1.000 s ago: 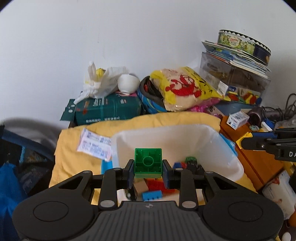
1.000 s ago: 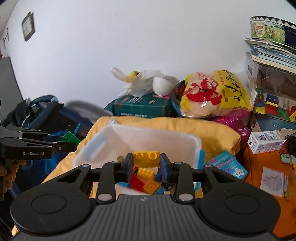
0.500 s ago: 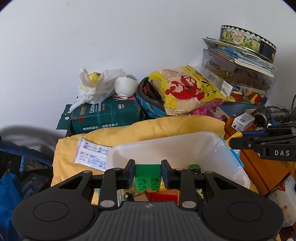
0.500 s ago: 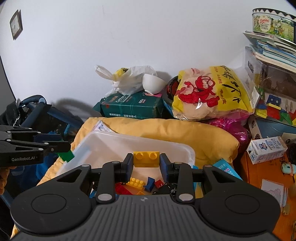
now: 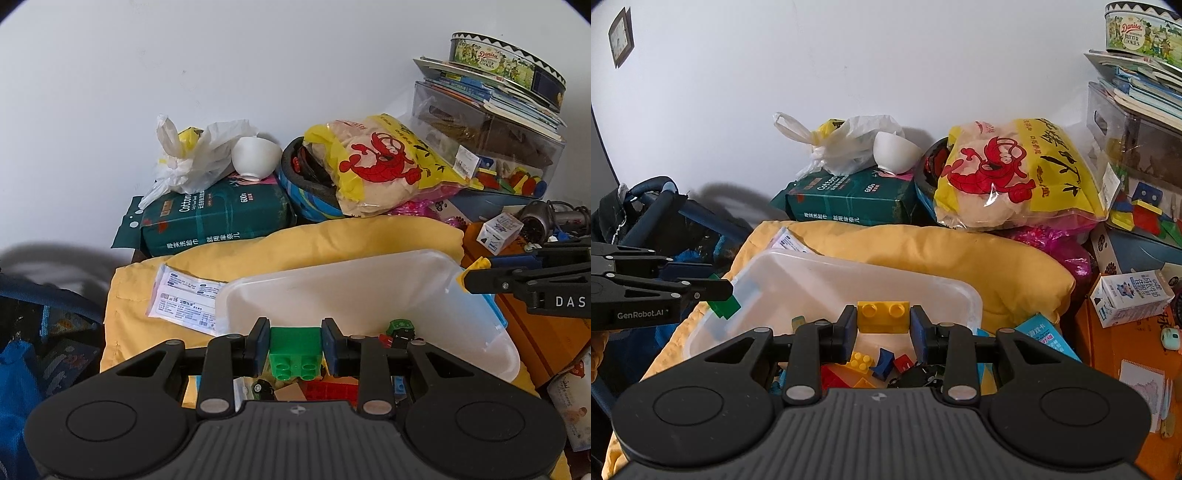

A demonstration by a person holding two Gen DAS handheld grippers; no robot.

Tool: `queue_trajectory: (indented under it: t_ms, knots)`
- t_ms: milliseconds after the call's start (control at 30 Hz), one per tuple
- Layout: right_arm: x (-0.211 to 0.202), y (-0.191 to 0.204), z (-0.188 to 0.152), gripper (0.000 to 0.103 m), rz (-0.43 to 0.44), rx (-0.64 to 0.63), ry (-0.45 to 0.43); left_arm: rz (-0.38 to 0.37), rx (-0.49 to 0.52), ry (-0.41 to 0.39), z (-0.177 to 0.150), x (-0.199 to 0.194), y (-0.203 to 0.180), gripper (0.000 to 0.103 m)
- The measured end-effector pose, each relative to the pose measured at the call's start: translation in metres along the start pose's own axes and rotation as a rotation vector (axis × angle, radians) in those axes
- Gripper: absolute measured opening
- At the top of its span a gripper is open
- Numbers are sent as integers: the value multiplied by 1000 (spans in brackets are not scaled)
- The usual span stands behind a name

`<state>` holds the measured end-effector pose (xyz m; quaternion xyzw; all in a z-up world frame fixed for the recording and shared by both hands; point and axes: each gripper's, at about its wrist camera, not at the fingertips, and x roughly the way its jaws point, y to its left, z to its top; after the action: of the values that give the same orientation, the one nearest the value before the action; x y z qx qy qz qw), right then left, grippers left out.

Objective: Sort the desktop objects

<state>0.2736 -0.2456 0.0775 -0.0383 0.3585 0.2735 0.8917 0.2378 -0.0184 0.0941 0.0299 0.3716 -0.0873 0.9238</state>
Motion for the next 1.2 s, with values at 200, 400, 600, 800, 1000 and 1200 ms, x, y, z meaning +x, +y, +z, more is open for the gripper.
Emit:
queue_trajectory:
  t_ms: [200, 400, 600, 800, 1000, 1200]
  knots:
    - [13, -5, 3, 36, -14, 8, 37, 38, -18, 52, 5, 12, -2, 69]
    - [21, 0, 7, 99, -55, -15, 75, 50, -42, 151, 8, 26, 0, 81]
    - [23, 3, 6, 103, -25, -3, 141, 95, -27, 209, 10, 30, -2, 82]
    - [19, 6, 8, 103, -20, 2, 172, 110, -66, 236, 17, 29, 1, 85]
    - [14, 7, 16, 103, -33, -7, 195, 117, -85, 261, 26, 27, 3, 85]
    - [17, 4, 21, 103, -55, 5, 258, 119, -74, 292, 32, 28, 2, 85]
